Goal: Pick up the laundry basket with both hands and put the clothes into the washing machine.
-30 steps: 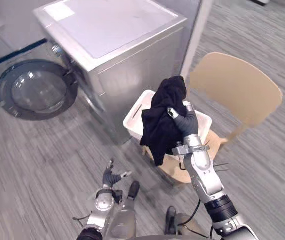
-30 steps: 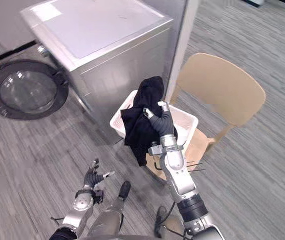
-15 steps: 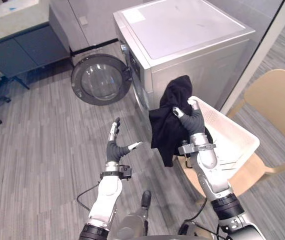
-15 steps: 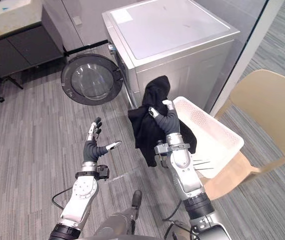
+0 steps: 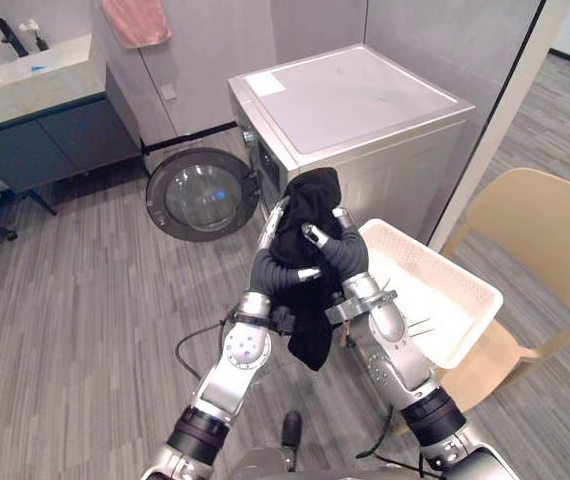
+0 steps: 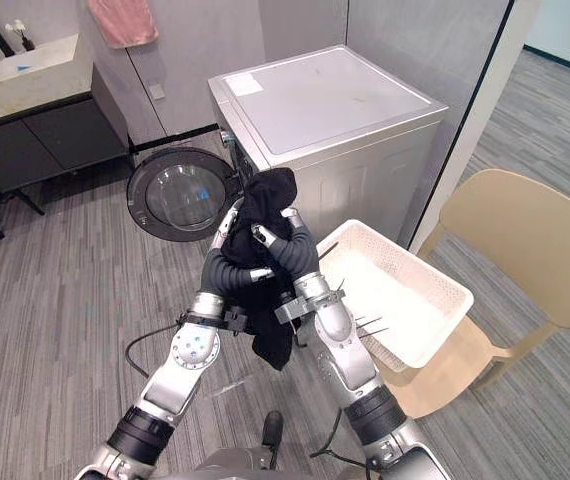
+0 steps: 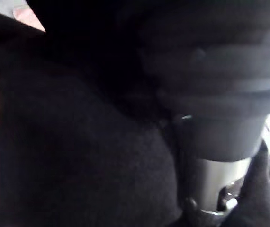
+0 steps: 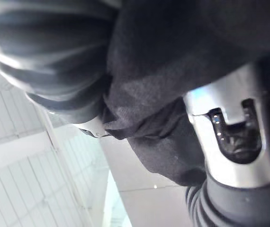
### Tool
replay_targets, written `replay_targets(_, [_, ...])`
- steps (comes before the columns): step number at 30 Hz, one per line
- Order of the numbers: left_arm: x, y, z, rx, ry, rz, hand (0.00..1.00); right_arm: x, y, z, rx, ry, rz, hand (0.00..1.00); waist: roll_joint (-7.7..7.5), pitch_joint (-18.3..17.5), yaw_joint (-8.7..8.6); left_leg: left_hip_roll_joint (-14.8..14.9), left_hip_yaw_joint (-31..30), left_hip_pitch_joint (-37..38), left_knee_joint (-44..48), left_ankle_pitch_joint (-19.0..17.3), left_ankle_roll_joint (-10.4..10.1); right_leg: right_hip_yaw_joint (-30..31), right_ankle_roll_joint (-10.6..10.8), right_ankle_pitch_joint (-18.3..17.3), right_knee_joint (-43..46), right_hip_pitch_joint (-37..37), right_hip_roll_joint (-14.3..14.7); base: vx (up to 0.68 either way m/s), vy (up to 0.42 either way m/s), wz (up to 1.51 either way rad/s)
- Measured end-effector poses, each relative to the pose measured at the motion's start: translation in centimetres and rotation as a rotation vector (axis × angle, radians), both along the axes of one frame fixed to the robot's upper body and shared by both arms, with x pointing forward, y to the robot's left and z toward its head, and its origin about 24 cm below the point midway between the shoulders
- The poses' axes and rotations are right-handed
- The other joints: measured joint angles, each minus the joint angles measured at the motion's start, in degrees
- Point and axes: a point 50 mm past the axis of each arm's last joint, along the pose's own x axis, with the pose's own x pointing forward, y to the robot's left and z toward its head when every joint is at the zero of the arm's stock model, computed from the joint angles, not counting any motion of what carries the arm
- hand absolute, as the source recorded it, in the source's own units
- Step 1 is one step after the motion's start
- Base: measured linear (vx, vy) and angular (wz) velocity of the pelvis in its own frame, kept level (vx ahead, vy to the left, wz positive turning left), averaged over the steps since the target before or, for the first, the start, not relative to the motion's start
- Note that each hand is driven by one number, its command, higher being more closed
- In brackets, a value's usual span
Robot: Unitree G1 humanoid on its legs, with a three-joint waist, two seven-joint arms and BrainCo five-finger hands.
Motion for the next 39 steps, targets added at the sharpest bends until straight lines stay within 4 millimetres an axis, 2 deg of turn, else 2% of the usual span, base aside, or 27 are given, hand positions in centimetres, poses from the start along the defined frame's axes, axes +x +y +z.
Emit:
replay_targets(5, [0.0, 0.2, -0.1, 0.027, 0.002, -0.010, 1.00, 0.0, 0.5, 0.3, 0.048, 0.015, 0.056, 1.00, -0.75, -0.7, -0.01, 0.6, 0.9, -0.3, 0.0, -0.3, -0.3, 1.0, -0.1, 1.6, -2.2, 0.0, 1.0, -0.01, -0.012, -0.14])
replay_targets(6, [0.0, 0.2, -0.1, 0.018, 0.005, -0.012, 1.00, 0.0, 0.6, 0.3, 0.053, 0.019, 0.060, 0.00, -0.73, -0.9, -0.06, 0.6, 0.9, -0.3, 0.0, -0.3, -0.3, 1.0, -0.1, 1.8, -2.4, 0.1, 1.0, 0.00, 0.000, 0.00])
replay_targets(11, [0.0, 0.3, -0.3, -0.018, 0.021, -0.014, 1.00, -0.1, 0.6, 0.5, 0.059, 0.008, 0.064, 0.00, -0.81, -2.2, 0.01, 0.6, 0.9, -0.6, 0.0, -0.3, -0.3, 1.2, 0.3, 2.2, -3.3, 0.0, 1.2, 0.00, 0.000, 0.00])
replay_targets(17, [-0.1, 0.4, -0.4, -0.056, 0.027, -0.021, 1.00, -0.2, 0.7, 0.6, 0.045, -0.011, 0.056, 0.00, -0.80, -3.2, -0.04, 1.1, 1.3, -1.0, 0.0, -0.3, -0.3, 1.9, -0.2, 3.3, -5.1, 0.1, 2.0, 0.02, -0.033, -0.06])
replay_targets(22, [-0.9, 0.5, -1.5, -0.071, 0.069, -0.014, 1.00, -0.6, 0.5, -0.3, -0.035, -0.017, 0.004, 0.00, -0.85, -3.3, -0.20, 1.4, 1.4, -1.1, 0.0, -0.5, -0.4, 2.1, -0.1, 3.6, -6.5, 0.2, 2.7, 0.01, -0.045, -0.02])
replay_targets(25, [-0.7, 2.3, -2.4, -0.151, 0.131, 0.107, 1.00, -1.3, -0.3, -1.9, -0.152, -0.016, -0.072, 0.00, -0.87, -3.3, -0.26, 1.5, 1.3, -1.0, 0.0, -0.5, -0.4, 2.1, -0.1, 3.6, -6.8, 0.6, 2.8, 0.04, -0.041, 0.01])
replay_targets(26, [-0.4, 3.9, -2.8, -0.186, 0.158, 0.195, 1.00, -1.7, -0.6, -2.8, -0.217, -0.013, -0.095, 0.00, -0.87, -3.3, -0.47, 1.5, 1.3, -0.9, 0.0, -0.4, -0.5, 2.1, -0.1, 3.6, -6.8, 0.8, 2.9, 0.04, -0.035, 0.01])
replay_targets(27, [-0.3, 4.6, -3.1, -0.196, 0.171, 0.233, 1.00, -1.9, -0.8, -3.2, -0.249, -0.012, -0.115, 0.00, -0.87, -3.3, -0.69, 1.5, 1.2, -0.9, 0.0, -0.4, -0.5, 2.1, -0.1, 3.6, -6.8, 0.9, 2.9, 0.05, -0.052, 0.02])
replay_targets(30, [-1.5, 7.5, -5.2, -0.216, 0.248, 0.378, 1.00, -2.2, -3.2, -4.6, -0.401, -0.012, -0.237, 0.00, -0.87, -3.3, -1.29, 1.4, 1.2, -0.9, 0.0, -0.6, -0.6, 2.1, 0.0, 3.5, -6.8, 0.9, 2.8, 0.03, -0.036, 0.00])
replay_targets(32, [-2.7, 8.2, -6.9, -0.208, 0.319, 0.412, 1.00, -2.4, -5.3, -5.5, -0.476, 0.010, -0.325, 0.00, -0.87, -3.3, -1.13, 1.4, 1.1, -1.0, 0.0, -0.7, -0.8, 2.0, 0.0, 3.5, -6.8, 0.9, 2.8, 0.03, -0.028, 0.03])
replay_targets(34, [-3.7, 8.6, -8.3, -0.199, 0.378, 0.438, 1.00, -2.8, -6.6, -6.2, -0.527, 0.030, -0.369, 0.00, -0.88, -3.3, -1.18, 1.4, 1.1, -1.0, 0.0, -0.8, -0.8, 2.0, 0.0, 3.4, -6.8, 0.9, 2.8, 0.01, -0.016, 0.00])
replay_targets(36, [-4.9, 9.5, -10.3, -0.192, 0.471, 0.470, 1.00, -3.7, -8.4, -7.8, -0.606, 0.084, -0.408, 0.00, -0.92, -3.3, -1.17, 1.5, 1.0, -1.0, 0.0, -1.2, -1.0, 2.0, 0.0, 3.2, -6.6, 0.9, 2.8, 0.02, -0.041, 0.00])
replay_targets(37, [-5.2, 9.7, -10.8, -0.195, 0.492, 0.481, 1.00, -4.0, -8.7, -8.3, -0.623, 0.103, -0.411, 0.00, -0.93, -3.3, -1.18, 1.5, 1.0, -1.0, 0.0, -1.2, -1.0, 2.0, 0.0, 3.1, -6.6, 0.9, 2.8, 0.02, -0.041, 0.00])
replay_targets(39, [-6.4, 10.4, -12.2, -0.192, 0.562, 0.518, 1.00, -4.8, -9.6, -10.8, -0.706, 0.200, -0.401, 0.00, -1.01, -3.3, -1.29, 1.5, 1.0, -1.0, 0.0, -1.3, -1.1, 1.8, -0.2, 3.0, -6.7, 0.9, 2.9, 0.02, -0.040, 0.01])
